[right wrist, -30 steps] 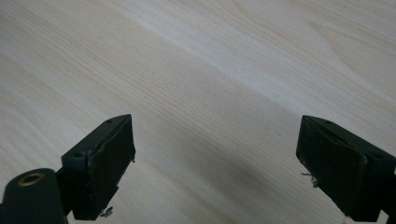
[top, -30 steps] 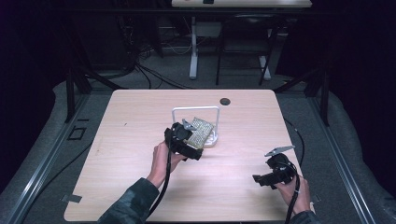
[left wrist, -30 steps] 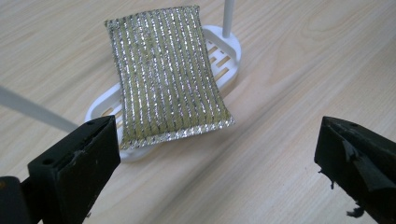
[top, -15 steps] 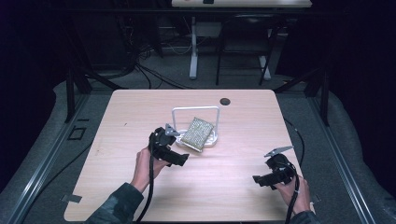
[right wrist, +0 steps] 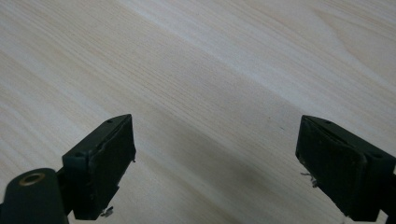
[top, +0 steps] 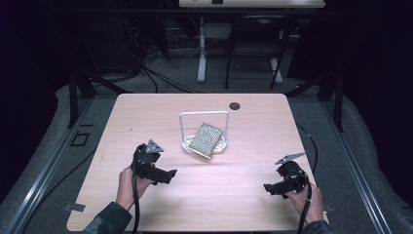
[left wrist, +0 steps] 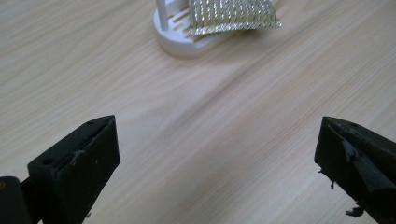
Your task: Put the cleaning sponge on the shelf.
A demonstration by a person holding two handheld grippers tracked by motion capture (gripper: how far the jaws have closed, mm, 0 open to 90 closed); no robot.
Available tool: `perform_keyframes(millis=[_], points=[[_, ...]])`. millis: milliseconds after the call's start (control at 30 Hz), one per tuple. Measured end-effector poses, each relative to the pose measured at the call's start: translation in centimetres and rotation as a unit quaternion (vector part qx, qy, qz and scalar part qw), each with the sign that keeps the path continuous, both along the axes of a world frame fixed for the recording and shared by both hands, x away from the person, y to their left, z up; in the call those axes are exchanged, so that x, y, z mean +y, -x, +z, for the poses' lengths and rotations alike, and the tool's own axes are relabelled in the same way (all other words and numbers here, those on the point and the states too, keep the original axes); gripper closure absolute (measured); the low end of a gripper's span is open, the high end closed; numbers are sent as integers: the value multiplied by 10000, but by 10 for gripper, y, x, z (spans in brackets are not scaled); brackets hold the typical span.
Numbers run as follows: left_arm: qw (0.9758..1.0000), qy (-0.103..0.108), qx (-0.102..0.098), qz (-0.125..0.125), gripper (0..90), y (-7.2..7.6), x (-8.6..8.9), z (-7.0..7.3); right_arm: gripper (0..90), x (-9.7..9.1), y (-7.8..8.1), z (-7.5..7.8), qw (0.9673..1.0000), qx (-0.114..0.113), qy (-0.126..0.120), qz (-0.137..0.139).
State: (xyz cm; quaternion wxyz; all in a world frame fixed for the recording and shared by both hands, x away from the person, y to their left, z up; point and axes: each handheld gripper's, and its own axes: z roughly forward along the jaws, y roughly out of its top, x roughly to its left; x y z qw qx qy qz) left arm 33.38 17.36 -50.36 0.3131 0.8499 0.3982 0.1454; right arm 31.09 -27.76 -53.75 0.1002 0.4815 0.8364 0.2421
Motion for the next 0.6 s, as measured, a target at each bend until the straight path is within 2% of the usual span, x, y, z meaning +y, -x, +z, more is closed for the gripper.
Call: perform_keyframes(millis=[200,333,367,400,600], points=[[10000,5,25,39,0,9,19,-10,113,0,0,0,10000,43,69,27],[9996,-19,91,276,0,15,35,-20,113,0,-1,-1,10000,48,62,58],[9996,-19,91,276,0,15,35,-20,113,1,-1,-1,10000,43,64,56],[9994,-2,185,309,0,15,38,-24,113,1,-1,-1,10000,38,58,63],[9992,-32,219,330,0,7,39,-27,114,0,-2,-2,9999,73,45,88]])
